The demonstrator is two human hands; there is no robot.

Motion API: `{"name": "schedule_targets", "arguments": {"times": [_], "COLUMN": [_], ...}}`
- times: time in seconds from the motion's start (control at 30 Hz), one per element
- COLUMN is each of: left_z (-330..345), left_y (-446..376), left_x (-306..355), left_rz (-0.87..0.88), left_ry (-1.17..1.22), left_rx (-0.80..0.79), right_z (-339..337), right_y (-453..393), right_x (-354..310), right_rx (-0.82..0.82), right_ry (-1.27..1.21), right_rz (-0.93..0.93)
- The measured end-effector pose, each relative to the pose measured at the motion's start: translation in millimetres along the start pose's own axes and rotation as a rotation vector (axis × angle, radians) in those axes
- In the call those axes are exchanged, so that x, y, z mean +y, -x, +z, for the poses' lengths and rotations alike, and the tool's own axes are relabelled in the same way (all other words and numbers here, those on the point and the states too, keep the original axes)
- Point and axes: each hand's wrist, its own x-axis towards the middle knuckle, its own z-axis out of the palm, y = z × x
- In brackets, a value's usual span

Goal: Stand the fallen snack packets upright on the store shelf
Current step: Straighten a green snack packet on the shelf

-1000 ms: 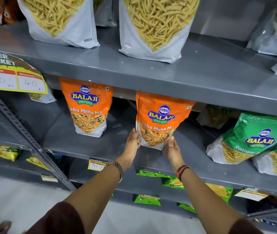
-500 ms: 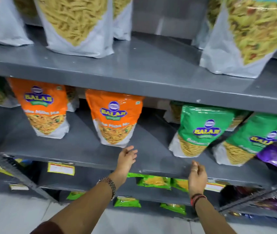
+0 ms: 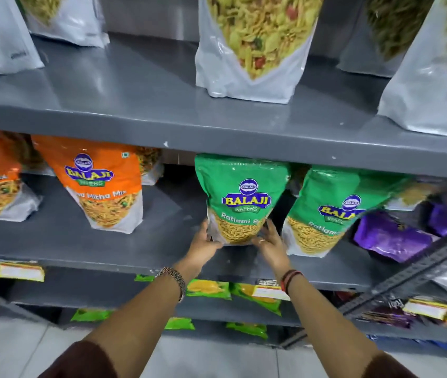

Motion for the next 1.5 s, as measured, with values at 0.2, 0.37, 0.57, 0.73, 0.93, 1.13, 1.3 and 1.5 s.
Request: {"name": "schedule_targets", "arguments": {"times": [0.2, 0.37, 0.57, 0.73, 0.93, 1.13, 1.3, 1.5], "left_z": [-9, -19, -20, 3, 42, 108, 156, 171], "left_y": [-4, -3, -1, 15, 33, 27, 8, -7], "left_x": [-5, -2, 3, -6, -5, 26, 36, 30], "left_rz": [-0.02, -0.013, -0.011, -0.039, -0.265, -0.21, -0.145, -0.136], "left_ry": [-0.037, -0.044, -0.004, 0.15, 0.279, 0.192, 0.068, -0.01], "left_rx": [0.001, -0.014, 0.01, 0.282, 0.138, -0.152, -0.191, -0.217], "right_z": [8, 15, 17, -5, -62, -121, -141, -154], "right_y": [-10, -2, 2, 9, 30, 8, -15, -27], "right_x": [17, 16, 10, 27, 45, 51, 37, 37], "right_rx": [-0.047, -0.033, -0.054, 0.035, 0.406, 0.668, 0.398, 0.351], "right_ry": [-0.037, -0.041, -0.081, -0.015, 0.037, -0.08, -0.281, -0.269], "right_rz": [0.016, 0.034, -0.004, 0.02, -0.035, 0.02, 0.02, -0.037]}}
